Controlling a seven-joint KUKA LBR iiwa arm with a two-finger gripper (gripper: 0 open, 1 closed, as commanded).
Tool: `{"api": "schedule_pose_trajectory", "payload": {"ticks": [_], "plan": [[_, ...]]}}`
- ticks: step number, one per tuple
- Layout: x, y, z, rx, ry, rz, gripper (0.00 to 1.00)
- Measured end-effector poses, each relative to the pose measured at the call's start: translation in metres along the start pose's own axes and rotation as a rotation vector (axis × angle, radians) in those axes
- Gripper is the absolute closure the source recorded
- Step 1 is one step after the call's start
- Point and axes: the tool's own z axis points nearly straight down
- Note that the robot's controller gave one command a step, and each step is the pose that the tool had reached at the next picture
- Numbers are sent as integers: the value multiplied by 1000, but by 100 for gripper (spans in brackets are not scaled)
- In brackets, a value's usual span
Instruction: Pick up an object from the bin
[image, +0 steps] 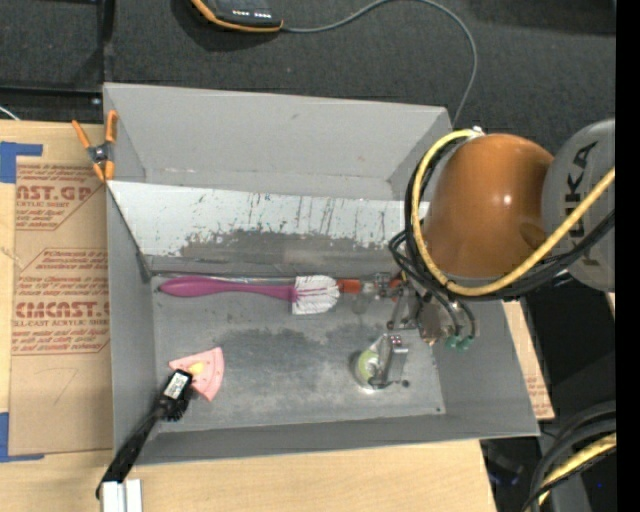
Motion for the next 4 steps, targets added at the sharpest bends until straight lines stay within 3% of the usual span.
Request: {"api": "schedule_pose_trajectory", "payload": {"ticks": [1, 2, 3, 4], "plan": [[0, 0, 0, 0, 0, 0, 0], [-3, -53, 50, 1, 1, -110, 0], [2, -16, 73, -3, -3, -138, 0], [0, -72, 138, 3, 4, -38, 0]]}}
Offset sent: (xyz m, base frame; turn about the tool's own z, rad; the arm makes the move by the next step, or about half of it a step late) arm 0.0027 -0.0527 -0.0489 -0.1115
